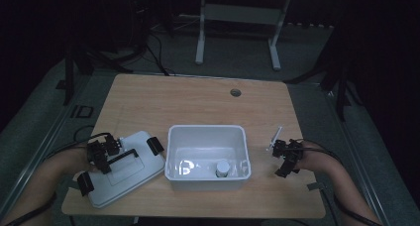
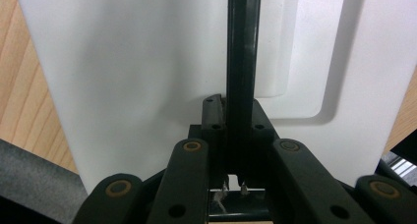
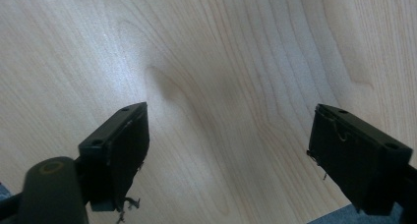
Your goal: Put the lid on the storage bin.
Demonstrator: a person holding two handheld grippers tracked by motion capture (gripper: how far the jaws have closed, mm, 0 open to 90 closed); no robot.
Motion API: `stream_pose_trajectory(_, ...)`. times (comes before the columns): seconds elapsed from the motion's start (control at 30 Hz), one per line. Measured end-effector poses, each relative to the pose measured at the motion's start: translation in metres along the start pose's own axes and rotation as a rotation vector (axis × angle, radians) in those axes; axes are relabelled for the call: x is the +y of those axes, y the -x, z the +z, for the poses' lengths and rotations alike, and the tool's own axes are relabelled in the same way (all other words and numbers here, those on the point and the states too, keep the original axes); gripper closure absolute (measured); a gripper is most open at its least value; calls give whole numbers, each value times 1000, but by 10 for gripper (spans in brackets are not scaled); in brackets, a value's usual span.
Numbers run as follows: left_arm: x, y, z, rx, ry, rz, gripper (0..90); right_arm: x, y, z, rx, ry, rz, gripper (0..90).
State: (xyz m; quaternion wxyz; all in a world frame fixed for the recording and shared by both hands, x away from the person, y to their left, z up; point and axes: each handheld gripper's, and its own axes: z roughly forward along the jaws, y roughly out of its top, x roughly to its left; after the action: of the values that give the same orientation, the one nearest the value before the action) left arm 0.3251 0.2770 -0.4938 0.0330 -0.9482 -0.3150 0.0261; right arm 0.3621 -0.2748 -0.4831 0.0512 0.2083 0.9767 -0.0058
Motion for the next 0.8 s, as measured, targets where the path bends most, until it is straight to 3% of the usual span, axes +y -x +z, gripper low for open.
stream_pose_trajectory(0.2, -2, -2, 0, -10, 18, -1, 836, 2, -1, 2, 3, -5, -2, 162)
stream_pose_trajectory(0.27, -4, -4, -3, -35, 27, 7, 836, 2, 0, 3, 2, -7, 5, 162)
stream_pose_trajectory(0.33, -6, -4, -6, -25, 30, 23, 837, 1, 0, 3, 2, -4, 6, 161)
stream_pose_trajectory(0.37, -7, -5, -8, -39, 31, 18, 837, 1, 1, 3, 2, -1, 8, 161)
stream_pose_trajectory(0.8, -22, -2, -54, 5, 10, 16, 836, -3, 1, -1, -4, 18, 17, 160)
